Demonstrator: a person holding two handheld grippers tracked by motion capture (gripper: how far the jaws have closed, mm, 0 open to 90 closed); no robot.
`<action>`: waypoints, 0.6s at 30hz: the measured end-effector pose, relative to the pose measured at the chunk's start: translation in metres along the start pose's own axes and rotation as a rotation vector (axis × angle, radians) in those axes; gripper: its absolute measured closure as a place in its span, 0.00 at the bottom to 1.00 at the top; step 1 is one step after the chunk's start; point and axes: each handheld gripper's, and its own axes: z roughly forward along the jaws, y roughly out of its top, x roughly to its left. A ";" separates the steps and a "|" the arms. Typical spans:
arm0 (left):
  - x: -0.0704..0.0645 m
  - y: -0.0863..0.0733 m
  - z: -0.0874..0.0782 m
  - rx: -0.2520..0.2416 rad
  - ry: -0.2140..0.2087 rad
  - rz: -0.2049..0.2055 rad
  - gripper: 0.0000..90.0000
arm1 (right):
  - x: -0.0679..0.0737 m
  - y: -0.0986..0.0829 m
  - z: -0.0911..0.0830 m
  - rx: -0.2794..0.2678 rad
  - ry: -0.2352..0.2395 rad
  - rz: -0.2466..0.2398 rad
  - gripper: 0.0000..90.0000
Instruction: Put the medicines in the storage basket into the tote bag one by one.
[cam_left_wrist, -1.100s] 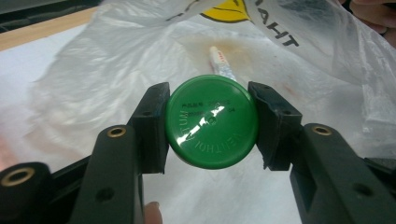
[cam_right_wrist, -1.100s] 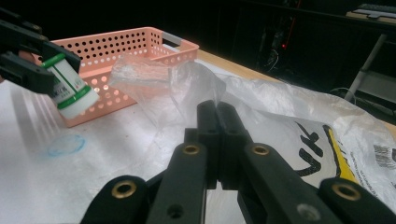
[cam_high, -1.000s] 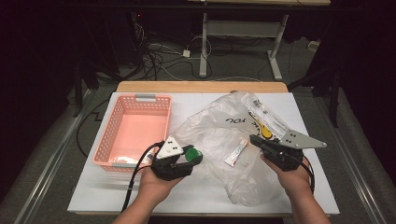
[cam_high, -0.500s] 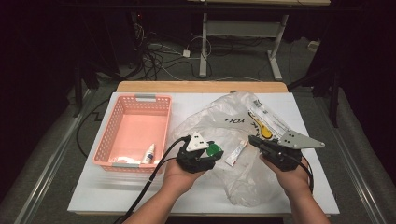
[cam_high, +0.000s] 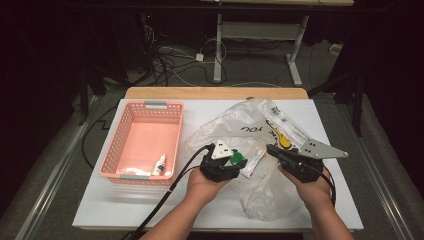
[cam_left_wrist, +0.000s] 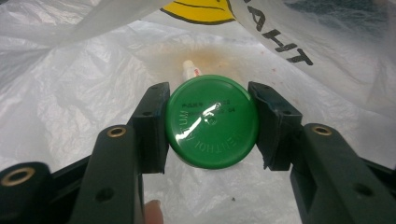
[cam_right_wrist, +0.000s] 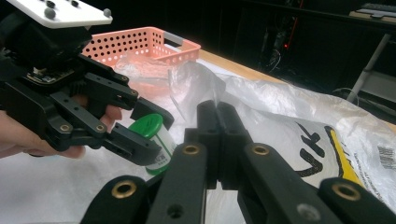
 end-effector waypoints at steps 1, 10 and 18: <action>0.000 0.000 0.001 0.002 0.002 0.003 0.56 | 0.000 0.000 0.000 -0.001 0.001 -0.002 1.00; 0.004 0.003 0.014 0.011 0.026 -0.001 0.56 | -0.002 0.001 -0.001 -0.006 -0.006 0.003 1.00; 0.003 0.009 0.032 0.002 0.037 0.022 0.56 | -0.004 0.001 0.001 -0.007 -0.006 0.012 1.00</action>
